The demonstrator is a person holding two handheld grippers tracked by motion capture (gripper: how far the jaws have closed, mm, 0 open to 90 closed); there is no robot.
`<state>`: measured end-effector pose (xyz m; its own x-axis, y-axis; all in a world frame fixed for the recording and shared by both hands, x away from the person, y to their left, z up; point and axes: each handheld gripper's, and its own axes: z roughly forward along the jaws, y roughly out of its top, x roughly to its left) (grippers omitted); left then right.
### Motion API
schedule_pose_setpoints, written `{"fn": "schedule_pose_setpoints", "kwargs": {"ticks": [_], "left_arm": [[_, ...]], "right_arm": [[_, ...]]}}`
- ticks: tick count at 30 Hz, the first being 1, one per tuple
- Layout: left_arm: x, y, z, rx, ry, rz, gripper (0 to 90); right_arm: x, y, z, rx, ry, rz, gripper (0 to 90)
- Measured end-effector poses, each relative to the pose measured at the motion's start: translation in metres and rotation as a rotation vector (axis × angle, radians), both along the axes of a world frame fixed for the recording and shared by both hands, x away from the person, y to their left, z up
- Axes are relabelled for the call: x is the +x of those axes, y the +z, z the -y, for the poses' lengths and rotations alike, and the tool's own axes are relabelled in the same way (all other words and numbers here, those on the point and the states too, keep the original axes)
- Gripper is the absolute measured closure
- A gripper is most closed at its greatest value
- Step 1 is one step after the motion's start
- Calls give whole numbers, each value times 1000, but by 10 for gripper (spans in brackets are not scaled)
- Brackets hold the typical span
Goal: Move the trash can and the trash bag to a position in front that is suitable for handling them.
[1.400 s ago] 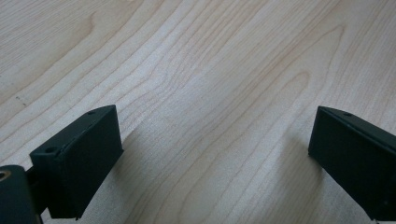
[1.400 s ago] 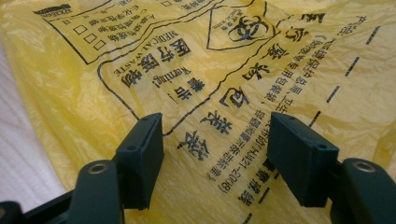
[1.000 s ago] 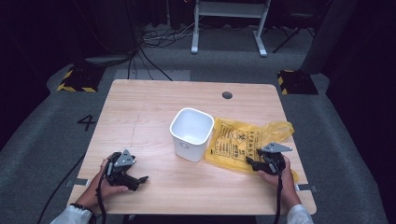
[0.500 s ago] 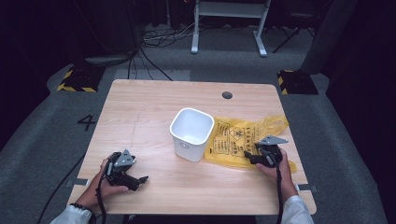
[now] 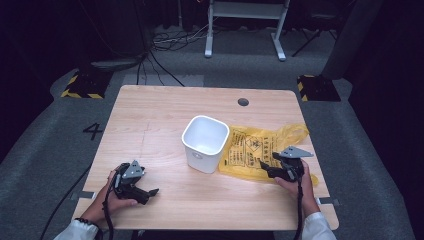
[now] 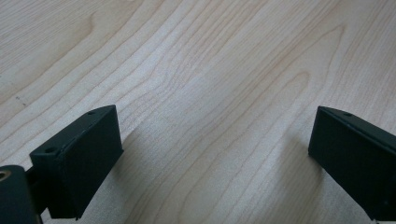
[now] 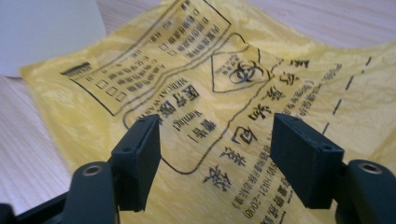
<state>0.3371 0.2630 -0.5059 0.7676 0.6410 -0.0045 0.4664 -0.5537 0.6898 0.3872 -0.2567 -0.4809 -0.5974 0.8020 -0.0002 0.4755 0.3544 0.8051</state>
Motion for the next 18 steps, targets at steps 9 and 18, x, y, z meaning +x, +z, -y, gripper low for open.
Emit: {"fn": "schedule_pose_setpoints", "kwargs": {"ticks": [9, 18], "left_arm": [[6, 0, -1, -1, -41, -3, 21], [27, 0, 1, 0, -13, 0, 26]], "right_arm": [[-9, 21, -22, 34, 58, 71, 434], [2, 31, -59, 18, 82, 85, 463]]}}
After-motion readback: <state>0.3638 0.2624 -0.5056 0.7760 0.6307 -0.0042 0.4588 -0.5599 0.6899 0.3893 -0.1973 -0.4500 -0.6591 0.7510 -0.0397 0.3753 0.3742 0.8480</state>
